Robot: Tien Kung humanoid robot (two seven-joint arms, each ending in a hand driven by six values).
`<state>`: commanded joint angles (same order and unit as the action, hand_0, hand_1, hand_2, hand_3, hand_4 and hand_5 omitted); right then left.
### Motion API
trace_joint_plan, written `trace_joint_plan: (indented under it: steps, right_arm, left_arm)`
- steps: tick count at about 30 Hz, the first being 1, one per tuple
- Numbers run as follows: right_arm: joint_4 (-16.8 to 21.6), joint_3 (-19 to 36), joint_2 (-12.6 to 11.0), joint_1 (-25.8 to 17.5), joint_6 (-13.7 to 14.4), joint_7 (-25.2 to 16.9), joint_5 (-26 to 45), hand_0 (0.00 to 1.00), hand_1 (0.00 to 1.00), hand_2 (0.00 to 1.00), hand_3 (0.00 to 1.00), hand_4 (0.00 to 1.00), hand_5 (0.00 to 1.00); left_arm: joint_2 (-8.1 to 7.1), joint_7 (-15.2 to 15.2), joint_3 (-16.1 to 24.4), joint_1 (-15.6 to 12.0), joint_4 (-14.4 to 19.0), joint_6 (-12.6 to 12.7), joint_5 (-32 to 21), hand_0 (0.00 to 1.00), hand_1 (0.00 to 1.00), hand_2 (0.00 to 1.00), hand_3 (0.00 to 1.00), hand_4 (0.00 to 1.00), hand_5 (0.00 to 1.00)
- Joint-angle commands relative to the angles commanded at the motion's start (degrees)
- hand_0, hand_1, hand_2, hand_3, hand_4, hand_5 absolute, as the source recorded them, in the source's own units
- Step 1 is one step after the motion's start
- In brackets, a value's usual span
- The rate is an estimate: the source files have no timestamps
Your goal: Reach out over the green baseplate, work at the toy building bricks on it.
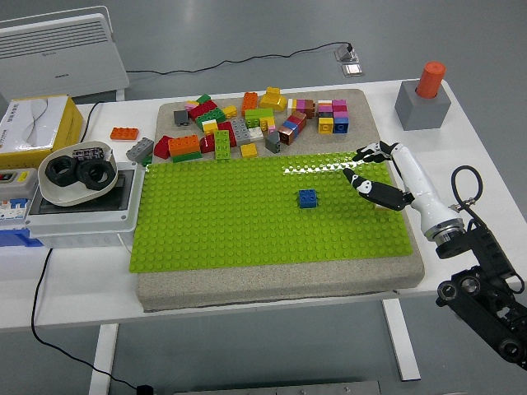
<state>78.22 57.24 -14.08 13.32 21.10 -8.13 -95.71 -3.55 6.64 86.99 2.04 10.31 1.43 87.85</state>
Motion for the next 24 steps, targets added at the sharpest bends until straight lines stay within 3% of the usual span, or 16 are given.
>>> trace_joint_plan:
  steps: [11, 24]
  right_arm:
    - [-0.32, -1.78, 0.40, 0.59, 0.07, -0.06, 0.35, 0.667, 0.640, 0.699, 0.466, 0.741, 0.389]
    - [-0.73, -3.41, -0.12, 1.10, 0.58, 1.01, -0.58, 0.664, 0.637, 0.697, 0.480, 0.746, 0.373]
  left_arm:
    - [0.54, -0.35, 0.06, 0.13, 0.00, 0.38, -0.46, 0.755, 0.680, 0.650, 0.610, 0.672, 0.617]
    - [0.91, 1.86, 0.22, -0.19, 0.00, -0.86, 1.79, 0.754, 0.667, 0.631, 0.616, 0.675, 0.597]
